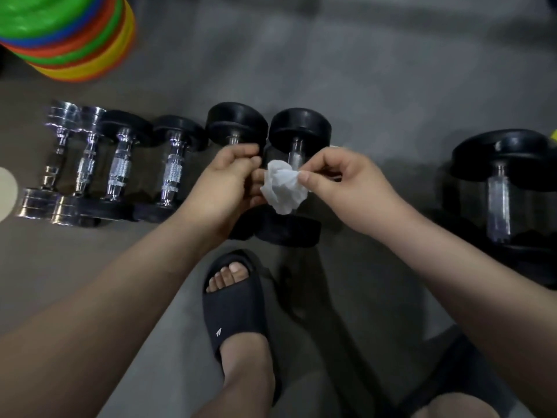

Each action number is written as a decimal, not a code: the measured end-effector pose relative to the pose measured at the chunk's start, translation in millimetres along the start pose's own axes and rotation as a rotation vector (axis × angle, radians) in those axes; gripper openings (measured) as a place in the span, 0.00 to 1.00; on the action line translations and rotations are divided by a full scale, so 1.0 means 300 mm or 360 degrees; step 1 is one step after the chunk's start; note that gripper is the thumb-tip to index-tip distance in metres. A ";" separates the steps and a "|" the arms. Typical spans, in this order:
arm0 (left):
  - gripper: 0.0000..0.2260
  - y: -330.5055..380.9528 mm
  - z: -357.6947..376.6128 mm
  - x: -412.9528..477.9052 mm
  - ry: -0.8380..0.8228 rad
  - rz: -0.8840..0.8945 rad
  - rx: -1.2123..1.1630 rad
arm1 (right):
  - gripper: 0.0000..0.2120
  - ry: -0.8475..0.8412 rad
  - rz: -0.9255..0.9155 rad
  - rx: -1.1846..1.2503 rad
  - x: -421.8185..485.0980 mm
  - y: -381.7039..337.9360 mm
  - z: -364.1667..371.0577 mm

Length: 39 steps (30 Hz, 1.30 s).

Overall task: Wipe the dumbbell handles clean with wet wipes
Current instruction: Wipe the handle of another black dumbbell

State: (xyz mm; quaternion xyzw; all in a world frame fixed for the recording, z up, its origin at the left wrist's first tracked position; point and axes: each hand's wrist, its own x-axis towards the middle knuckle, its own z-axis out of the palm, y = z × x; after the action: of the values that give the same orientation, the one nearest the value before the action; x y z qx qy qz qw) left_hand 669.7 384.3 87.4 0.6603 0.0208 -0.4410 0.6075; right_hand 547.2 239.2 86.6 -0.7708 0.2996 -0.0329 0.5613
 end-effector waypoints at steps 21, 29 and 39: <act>0.14 -0.068 -0.001 0.008 -0.0197 0.0235 0.0473 | 0.13 0.0145 0.0344 0.0854 -0.017 0.073 0.003; 0.08 -0.066 0.032 -0.007 -0.0381 0.0217 0.0995 | 0.05 -0.0012 0.0383 0.0624 -0.008 0.088 -0.004; 0.09 -0.107 -0.006 0.029 0.0006 0.0293 0.0721 | 0.06 -0.0007 0.0340 0.0464 -0.021 0.114 0.032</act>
State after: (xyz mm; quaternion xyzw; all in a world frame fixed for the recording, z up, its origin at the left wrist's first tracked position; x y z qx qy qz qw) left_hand 657.8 389.6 56.6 0.7796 -0.1377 -0.3761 0.4815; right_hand 531.1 243.9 54.6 -0.6450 0.3706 -0.0145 0.6681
